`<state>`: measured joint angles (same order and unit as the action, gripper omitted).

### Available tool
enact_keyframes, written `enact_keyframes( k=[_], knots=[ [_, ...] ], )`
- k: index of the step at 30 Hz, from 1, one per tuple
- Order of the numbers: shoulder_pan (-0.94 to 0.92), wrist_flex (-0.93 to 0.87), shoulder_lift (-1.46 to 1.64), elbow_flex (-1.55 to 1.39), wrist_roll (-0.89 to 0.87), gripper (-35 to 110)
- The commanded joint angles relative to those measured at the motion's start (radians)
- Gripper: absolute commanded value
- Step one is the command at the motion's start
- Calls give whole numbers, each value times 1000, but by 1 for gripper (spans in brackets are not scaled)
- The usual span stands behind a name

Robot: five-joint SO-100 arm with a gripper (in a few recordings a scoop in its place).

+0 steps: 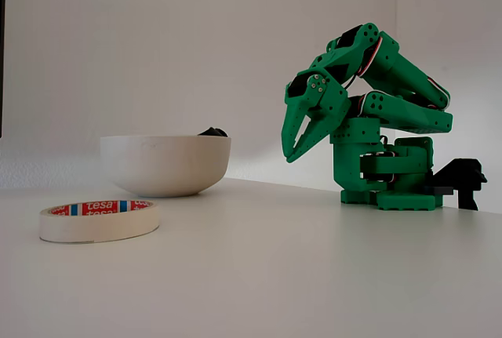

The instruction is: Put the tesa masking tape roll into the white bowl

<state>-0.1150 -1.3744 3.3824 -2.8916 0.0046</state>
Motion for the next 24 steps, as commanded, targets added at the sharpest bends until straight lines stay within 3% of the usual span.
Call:
enact_keyframes(
  k=[1,24],
  knots=[
    [-15,-14,6,-5,-5,-8],
    [-41,8,6,-3,-32,-8]
  ],
)
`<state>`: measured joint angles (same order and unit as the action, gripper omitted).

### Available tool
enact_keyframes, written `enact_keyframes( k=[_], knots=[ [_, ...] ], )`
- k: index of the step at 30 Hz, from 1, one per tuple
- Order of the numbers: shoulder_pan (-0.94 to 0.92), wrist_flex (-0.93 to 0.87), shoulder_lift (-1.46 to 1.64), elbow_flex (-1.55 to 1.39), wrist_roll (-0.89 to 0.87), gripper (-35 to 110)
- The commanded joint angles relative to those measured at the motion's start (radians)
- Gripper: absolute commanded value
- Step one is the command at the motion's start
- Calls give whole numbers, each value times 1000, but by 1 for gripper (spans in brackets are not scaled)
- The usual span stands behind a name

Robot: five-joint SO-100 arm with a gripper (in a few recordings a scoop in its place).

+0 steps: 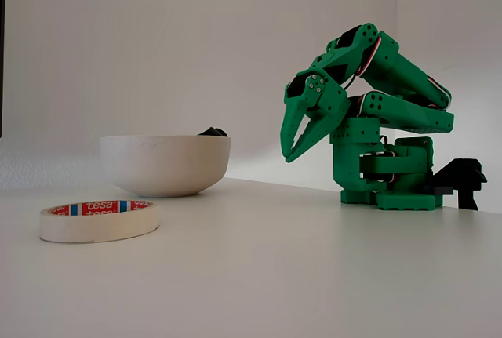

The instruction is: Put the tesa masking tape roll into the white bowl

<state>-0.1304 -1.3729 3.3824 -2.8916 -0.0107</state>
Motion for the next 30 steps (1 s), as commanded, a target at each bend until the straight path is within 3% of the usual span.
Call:
enact_keyframes(
  k=[1,6,13,30],
  knots=[
    [-26,15,6,-2,-21,-8],
    [-18,92,-21,25,-15,-8],
    [-44,247,-324,172,-9,-8],
    [98,304,-1170,842,-80,-8]
  ],
)
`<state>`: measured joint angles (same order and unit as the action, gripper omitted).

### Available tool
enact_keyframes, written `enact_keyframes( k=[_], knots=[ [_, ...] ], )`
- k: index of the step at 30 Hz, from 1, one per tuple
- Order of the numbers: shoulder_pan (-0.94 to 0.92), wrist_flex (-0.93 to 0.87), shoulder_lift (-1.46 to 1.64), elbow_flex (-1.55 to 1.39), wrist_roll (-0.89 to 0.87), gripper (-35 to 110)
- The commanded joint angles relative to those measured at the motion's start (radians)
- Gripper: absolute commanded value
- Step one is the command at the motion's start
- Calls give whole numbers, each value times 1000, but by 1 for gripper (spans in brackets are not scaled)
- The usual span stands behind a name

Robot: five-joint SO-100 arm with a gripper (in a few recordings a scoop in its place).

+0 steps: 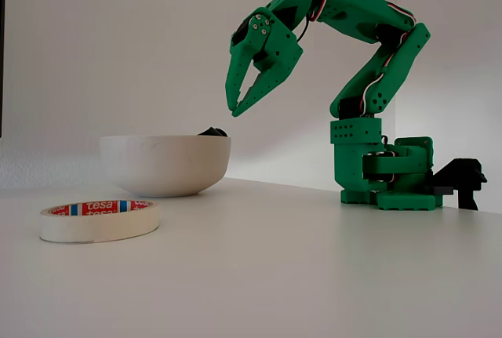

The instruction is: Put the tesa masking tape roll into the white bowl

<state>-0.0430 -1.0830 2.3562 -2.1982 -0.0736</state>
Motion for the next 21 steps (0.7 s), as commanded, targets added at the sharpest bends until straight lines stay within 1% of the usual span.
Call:
enact_keyframes(
  k=[1,4,7,11,15,17,21],
  knots=[
    [11,28,-195,166,-20,-8],
    [2,103,-322,181,-2,-8],
    [-48,156,-442,224,18,-8],
    [-152,109,-635,387,25,-8],
    [-232,141,-735,463,54,-8],
    [-250,150,-769,495,58,-8],
    [-249,60,-879,646,54,-8]
  ],
)
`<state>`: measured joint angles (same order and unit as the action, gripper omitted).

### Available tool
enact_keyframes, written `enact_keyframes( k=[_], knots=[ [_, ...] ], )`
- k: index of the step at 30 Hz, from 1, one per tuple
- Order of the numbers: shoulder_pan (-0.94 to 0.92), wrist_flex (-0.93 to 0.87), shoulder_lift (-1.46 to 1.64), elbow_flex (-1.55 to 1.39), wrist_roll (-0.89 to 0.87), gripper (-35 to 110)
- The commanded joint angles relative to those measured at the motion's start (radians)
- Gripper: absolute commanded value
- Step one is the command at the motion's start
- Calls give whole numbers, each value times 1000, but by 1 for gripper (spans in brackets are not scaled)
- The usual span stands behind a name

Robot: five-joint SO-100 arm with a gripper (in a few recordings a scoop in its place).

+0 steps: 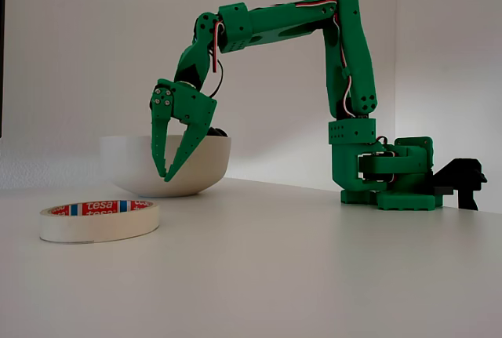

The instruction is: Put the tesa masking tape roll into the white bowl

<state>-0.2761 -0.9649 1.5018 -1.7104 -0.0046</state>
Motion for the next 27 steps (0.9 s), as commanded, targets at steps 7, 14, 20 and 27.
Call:
enact_keyframes(
  k=[7,14,20,27],
  knots=[
    [40,-133,-86,302,-35,-8],
    [114,-170,-64,339,-41,-8],
    [187,-169,-61,341,-54,-8],
    [213,-156,-101,351,-72,15]
  ],
)
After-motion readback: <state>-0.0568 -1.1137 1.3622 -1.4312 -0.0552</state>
